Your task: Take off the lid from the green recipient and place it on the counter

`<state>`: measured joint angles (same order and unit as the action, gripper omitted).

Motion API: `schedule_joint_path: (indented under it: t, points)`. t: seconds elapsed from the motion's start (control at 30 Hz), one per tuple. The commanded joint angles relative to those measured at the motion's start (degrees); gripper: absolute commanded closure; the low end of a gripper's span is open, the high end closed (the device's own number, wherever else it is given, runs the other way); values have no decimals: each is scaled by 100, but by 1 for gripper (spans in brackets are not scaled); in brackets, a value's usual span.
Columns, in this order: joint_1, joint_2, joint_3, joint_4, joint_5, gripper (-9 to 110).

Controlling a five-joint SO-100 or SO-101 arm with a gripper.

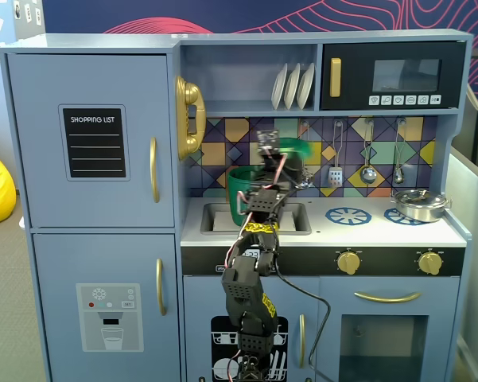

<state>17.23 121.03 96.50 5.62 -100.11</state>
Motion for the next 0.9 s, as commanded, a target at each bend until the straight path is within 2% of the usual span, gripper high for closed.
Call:
schedule_joint_path:
  t: [0.0, 0.1, 0.17, 0.43, 0.63, 0.87]
  points:
    - [940, 220, -308, 44, 264, 101]
    - [1310, 272, 325, -272, 272, 101]
    - [1468, 237, 984, -1037, 264, 101]
    - [1529, -316, 2355, -2522, 281, 101]
    - [1600, -694, 2909, -3190, 272, 101]
    - [1687, -896, 3146, -3366, 211, 101]
